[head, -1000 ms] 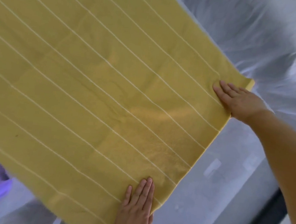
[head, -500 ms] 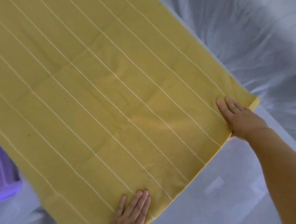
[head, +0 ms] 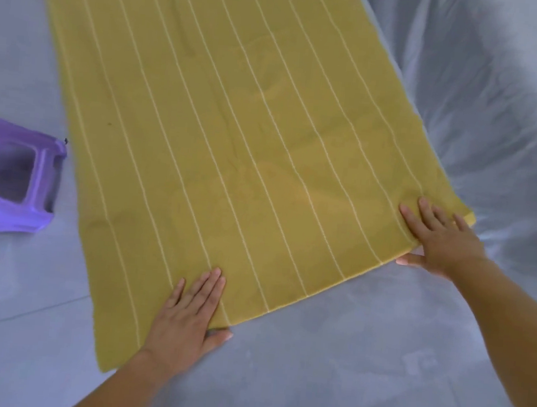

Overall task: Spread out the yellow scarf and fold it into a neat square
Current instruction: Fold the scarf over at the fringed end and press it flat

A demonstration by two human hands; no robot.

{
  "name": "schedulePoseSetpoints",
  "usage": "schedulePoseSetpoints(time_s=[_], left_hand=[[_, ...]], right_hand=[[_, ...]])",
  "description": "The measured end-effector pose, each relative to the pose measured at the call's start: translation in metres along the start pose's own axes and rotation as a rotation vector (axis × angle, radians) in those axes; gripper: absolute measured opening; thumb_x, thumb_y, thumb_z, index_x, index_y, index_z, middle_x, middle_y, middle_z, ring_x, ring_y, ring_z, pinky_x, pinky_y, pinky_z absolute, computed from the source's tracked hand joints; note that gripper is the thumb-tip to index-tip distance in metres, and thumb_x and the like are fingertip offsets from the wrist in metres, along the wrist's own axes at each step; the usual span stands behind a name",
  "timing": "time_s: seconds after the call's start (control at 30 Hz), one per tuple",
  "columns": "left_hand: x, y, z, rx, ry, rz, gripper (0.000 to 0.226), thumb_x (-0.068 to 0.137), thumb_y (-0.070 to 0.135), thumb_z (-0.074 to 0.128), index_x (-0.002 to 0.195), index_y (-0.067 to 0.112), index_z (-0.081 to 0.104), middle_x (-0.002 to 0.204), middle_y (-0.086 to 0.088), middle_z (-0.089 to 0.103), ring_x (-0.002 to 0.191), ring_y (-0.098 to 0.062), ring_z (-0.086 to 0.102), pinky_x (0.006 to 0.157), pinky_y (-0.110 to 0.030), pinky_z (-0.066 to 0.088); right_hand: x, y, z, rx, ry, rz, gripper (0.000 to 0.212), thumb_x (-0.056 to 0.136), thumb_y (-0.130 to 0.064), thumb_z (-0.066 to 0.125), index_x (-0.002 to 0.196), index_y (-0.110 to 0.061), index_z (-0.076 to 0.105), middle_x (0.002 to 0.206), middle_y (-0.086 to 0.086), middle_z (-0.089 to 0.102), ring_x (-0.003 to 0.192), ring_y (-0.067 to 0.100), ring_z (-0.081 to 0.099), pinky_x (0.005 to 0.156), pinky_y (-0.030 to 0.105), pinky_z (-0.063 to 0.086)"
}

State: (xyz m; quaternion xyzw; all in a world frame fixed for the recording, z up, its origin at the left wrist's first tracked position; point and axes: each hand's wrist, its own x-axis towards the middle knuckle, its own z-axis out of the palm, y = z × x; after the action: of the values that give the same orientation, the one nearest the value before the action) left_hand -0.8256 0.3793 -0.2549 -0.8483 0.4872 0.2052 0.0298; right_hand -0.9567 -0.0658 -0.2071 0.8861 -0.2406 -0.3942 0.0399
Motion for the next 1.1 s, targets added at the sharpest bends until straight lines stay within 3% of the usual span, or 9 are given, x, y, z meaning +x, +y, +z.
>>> schedulePoseSetpoints(time_s=[0.2,0.27,0.37,0.5,0.63,0.83,0.97,1.03,1.1], left_hand=[[-0.001,0.001,0.012,-0.012,0.114,-0.014,0.075,0.091,0.065,0.021,0.146,0.014,0.024,0.153,-0.001,0.024,0.143,-0.015,0.016,0.113,-0.039,0.015],[-0.005,0.003,0.017,-0.055,0.166,-0.047,0.066,0.096,0.058,0.017,0.144,0.014,0.028,0.151,-0.001,0.028,0.140,-0.016,0.024,0.112,-0.039,0.020],[-0.011,0.003,0.020,-0.103,0.241,-0.101,0.052,0.101,0.041,0.015,0.140,0.013,0.036,0.147,-0.001,0.033,0.138,-0.016,0.029,0.111,-0.035,0.022],[-0.022,-0.006,0.022,-0.096,0.322,-0.155,0.061,0.080,0.003,0.028,0.141,0.009,0.029,0.144,-0.005,0.040,0.129,-0.022,0.043,0.111,-0.028,0.018],[-0.020,-0.008,0.007,-0.111,0.332,-0.197,0.074,0.065,-0.016,0.060,0.134,0.006,0.045,0.139,-0.008,0.049,0.123,-0.025,0.051,0.093,-0.035,0.049],[-0.027,-0.010,-0.003,-0.090,0.369,-0.185,0.049,0.070,0.004,0.056,0.118,0.012,0.059,0.115,-0.011,0.067,0.096,-0.026,0.068,0.065,-0.038,0.057],[-0.032,0.003,-0.032,-0.484,0.354,-0.431,0.023,0.087,0.022,0.059,0.108,0.018,0.067,0.099,-0.006,0.072,0.087,-0.027,0.069,0.074,-0.035,0.055],[-0.025,0.003,-0.051,-0.574,0.364,-0.545,0.007,0.087,0.028,0.065,0.085,0.023,0.069,0.071,0.000,0.069,0.070,-0.027,0.062,0.064,-0.034,0.048],[-0.017,-0.002,-0.064,-0.581,0.425,-0.602,0.026,0.087,0.031,0.063,0.063,0.031,0.053,0.052,0.005,0.051,0.058,-0.026,0.050,0.055,-0.035,0.039]], right_hand=[[0.008,0.011,0.004,-0.059,0.068,-0.068,0.100,0.055,-0.091,0.009,0.127,-0.040,-0.039,0.145,-0.006,-0.029,0.144,0.014,-0.010,0.114,0.042,-0.004],[0.010,0.016,0.012,-0.043,0.188,-0.102,0.094,0.065,-0.089,0.011,0.140,-0.043,-0.022,0.153,-0.004,-0.008,0.145,0.016,0.008,0.111,0.044,-0.001],[0.013,0.019,0.017,-0.025,0.431,-0.161,0.058,0.083,-0.041,0.028,0.140,-0.029,0.028,0.138,0.012,0.050,0.122,0.028,0.053,0.102,0.046,0.017],[0.019,0.009,0.019,-0.069,0.640,-0.310,0.056,0.078,-0.013,0.029,0.127,-0.006,0.055,0.126,0.016,0.059,0.110,0.035,0.061,0.100,0.043,0.027],[0.021,0.009,0.024,-0.075,0.703,-0.437,0.054,0.075,-0.001,0.035,0.122,-0.002,0.060,0.122,0.015,0.062,0.106,0.033,0.063,0.092,0.043,0.047],[0.003,0.020,0.014,0.021,0.615,-0.420,0.063,0.044,0.016,0.079,0.102,-0.008,0.072,0.099,0.012,0.072,0.067,0.031,0.071,0.041,0.041,0.054],[-0.016,0.025,-0.005,0.131,0.554,-0.379,0.047,0.069,0.001,0.076,0.111,-0.018,0.070,0.108,0.009,0.070,0.076,0.034,0.070,0.057,0.042,0.056],[-0.021,0.028,-0.018,0.129,0.468,-0.277,0.033,0.083,-0.019,0.068,0.116,-0.026,0.067,0.108,0.012,0.070,0.089,0.036,0.066,0.069,0.038,0.049],[-0.020,0.033,-0.031,0.206,0.419,-0.247,0.025,0.083,-0.030,0.067,0.108,-0.032,0.070,0.103,0.013,0.070,0.093,0.037,0.063,0.074,0.039,0.049]])
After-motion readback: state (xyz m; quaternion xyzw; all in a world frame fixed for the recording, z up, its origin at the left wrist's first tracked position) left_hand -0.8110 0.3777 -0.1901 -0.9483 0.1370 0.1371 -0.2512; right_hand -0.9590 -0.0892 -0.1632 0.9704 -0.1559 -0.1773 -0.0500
